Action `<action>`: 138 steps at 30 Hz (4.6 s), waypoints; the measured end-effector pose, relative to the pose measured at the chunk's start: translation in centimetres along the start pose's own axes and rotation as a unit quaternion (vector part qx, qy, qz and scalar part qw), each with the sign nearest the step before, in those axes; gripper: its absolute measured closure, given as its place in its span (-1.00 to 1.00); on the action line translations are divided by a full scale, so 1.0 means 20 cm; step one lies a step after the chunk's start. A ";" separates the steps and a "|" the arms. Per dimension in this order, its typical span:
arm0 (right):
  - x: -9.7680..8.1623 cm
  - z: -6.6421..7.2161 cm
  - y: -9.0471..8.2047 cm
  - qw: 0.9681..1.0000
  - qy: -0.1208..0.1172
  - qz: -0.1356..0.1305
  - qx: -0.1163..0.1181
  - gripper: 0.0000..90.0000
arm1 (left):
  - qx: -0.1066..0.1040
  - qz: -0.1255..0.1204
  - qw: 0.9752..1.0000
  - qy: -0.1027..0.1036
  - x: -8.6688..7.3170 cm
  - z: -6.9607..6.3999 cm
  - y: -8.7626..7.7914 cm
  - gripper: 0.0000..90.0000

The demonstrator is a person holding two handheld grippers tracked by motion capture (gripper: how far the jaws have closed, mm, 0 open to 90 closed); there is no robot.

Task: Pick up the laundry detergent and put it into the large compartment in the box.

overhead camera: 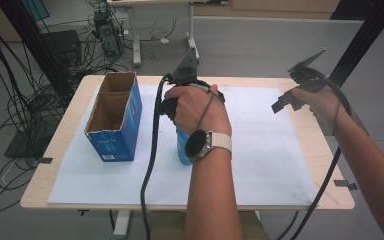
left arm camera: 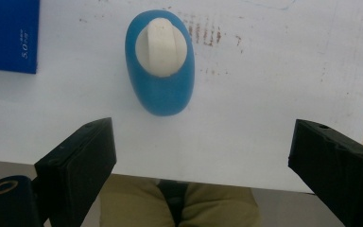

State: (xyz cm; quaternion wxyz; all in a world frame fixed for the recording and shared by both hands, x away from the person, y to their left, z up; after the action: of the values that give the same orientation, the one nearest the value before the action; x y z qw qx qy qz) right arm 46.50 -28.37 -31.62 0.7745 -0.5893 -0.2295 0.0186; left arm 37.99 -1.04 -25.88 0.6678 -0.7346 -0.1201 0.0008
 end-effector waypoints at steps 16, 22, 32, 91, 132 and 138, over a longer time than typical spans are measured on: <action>0.00 -0.01 -0.01 1.000 0.002 0.000 -0.002 -0.81 | 0.001 -0.006 1.000 -0.003 0.01 0.01 0.00 -0.81; 0.00 0.00 0.00 1.000 0.002 0.000 -0.002 -0.81 | -0.002 -0.016 1.000 -0.006 0.02 0.01 0.00 -0.81; 0.01 0.00 0.01 1.000 0.001 0.003 -0.003 -0.81 | -0.002 -0.029 0.999 -0.014 0.06 0.05 0.03 -0.81; 0.04 -0.06 0.08 1.000 0.008 0.013 -0.003 -0.81 | 0.011 -0.046 0.998 -0.031 0.21 0.07 0.29 -0.80; 0.03 -0.06 0.11 1.000 0.011 0.019 -0.003 -0.81 | 0.006 -0.040 0.999 -0.027 0.22 0.10 0.42 -0.79; 0.03 -0.06 0.11 1.000 0.009 0.020 -0.005 -0.81 | 0.005 -0.037 0.999 -0.029 0.22 0.11 0.42 -0.79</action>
State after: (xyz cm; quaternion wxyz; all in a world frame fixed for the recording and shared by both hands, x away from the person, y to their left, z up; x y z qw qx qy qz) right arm 48.09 -28.64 -33.65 0.7729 -0.5979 -0.2108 0.0279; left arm 43.30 1.25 -33.68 0.6668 -0.7262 -0.1671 -0.0020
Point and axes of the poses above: each handheld gripper's, and its own axes: y roughly forward along the jaws, x roughly out of its top, z roughly to its left, the point moved 8 cm from there along y, roughly forward along the jaws, and after that the axes turned 2 degrees about x, right-handed, at the moved point
